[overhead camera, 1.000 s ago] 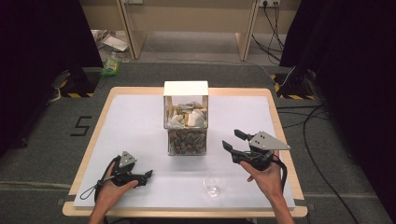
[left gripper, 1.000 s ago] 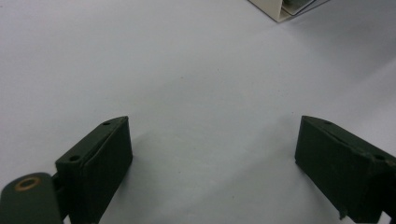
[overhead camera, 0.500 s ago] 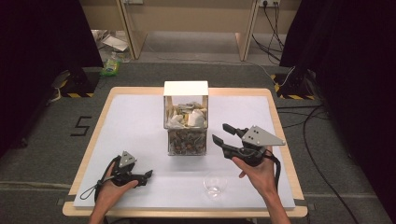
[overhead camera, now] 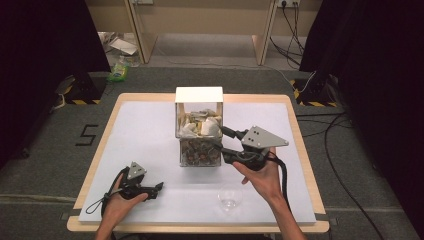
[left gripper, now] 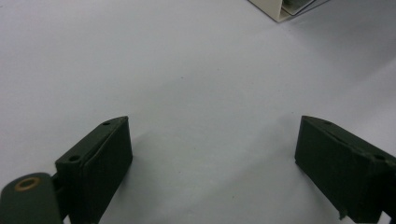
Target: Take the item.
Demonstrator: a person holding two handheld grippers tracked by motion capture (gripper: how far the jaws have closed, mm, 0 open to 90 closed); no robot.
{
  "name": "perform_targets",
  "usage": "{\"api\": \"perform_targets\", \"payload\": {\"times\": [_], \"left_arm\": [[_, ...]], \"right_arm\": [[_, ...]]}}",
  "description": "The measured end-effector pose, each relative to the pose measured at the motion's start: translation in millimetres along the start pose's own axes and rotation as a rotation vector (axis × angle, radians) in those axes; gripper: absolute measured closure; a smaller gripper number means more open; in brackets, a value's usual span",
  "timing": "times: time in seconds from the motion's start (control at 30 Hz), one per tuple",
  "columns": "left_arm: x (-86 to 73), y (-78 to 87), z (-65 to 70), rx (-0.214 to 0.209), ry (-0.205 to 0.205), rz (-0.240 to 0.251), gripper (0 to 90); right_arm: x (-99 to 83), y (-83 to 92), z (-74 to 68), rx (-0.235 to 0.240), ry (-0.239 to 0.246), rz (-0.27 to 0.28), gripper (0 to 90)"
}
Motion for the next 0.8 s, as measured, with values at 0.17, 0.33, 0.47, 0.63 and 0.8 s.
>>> {"api": "perform_targets", "payload": {"times": [0.17,0.33,0.47,0.63,0.8], "left_arm": [[0.0,0.0,-0.1,0.001,0.0,0.0,10.3],[-0.1,0.2,0.0,-0.001,-0.001,-0.002,10.3],[-0.2,0.2,-0.1,0.001,-0.001,-0.003,10.3],[-0.2,0.2,-0.1,0.0,-0.001,-0.003,10.3],[-0.2,0.3,-0.1,-0.001,0.0,-0.003,10.3]], "right_arm": [[7.6,-12.2,-3.0,0.026,-0.001,0.006,52.3],[12.2,-22.0,-6.2,0.049,-0.007,0.008,53.1],[13.7,-32.4,-9.3,0.062,0.005,-0.013,53.2],[14.8,-44.1,-14.9,0.08,0.012,-0.037,53.3],[14.3,-57.3,-18.3,0.089,0.02,-0.064,53.3]]}}
Point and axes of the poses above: each handheld gripper's, and its own axes: y roughly backward along the jaws, x roughly out of its top, z roughly to its right, the point moved 10 cm from there along -y, roughly forward along the jaws, and after that the axes turned 9 degrees about x, right-handed, at the moved point
